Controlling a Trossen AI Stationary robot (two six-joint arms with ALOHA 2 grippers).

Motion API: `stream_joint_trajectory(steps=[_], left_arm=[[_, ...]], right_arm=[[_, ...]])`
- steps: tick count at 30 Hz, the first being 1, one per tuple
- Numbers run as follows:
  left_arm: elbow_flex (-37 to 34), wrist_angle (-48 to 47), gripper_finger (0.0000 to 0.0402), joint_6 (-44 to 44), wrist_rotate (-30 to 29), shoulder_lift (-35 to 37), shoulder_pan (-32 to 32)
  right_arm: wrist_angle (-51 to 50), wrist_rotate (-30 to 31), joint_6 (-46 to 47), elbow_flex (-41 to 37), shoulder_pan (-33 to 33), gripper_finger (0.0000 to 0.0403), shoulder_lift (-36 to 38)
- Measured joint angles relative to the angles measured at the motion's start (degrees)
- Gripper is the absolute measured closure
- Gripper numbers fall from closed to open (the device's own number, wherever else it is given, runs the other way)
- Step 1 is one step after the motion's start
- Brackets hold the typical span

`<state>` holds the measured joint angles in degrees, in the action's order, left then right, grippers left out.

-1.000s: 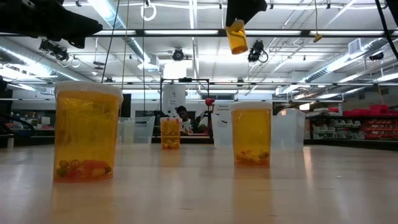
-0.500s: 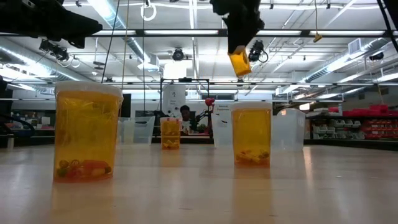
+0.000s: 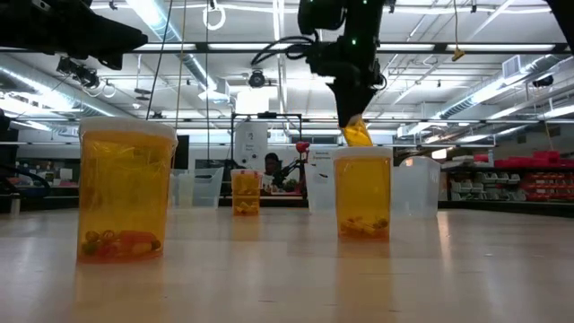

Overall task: Pick and place medicine bottles into bin by pill shape (circle, oval)
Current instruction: Put the big orange pill bottle into the right transparent bin

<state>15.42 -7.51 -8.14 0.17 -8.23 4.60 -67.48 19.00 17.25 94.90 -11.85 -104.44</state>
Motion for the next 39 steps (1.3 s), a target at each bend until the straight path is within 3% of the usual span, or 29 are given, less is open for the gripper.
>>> stream_joint_trajectory(steps=[28,39], left_arm=[[0.0,0.0,0.0311,0.0,0.0,-0.01,0.0],[0.02,0.02,0.0322,0.0,0.01,-0.02,0.0]], right_arm=[[25.06,-6.44,-5.88,-19.83,-2.78,0.0177,0.25],[40.0,-7.15,-5.67,-31.54,-4.59,0.0177,11.39]])
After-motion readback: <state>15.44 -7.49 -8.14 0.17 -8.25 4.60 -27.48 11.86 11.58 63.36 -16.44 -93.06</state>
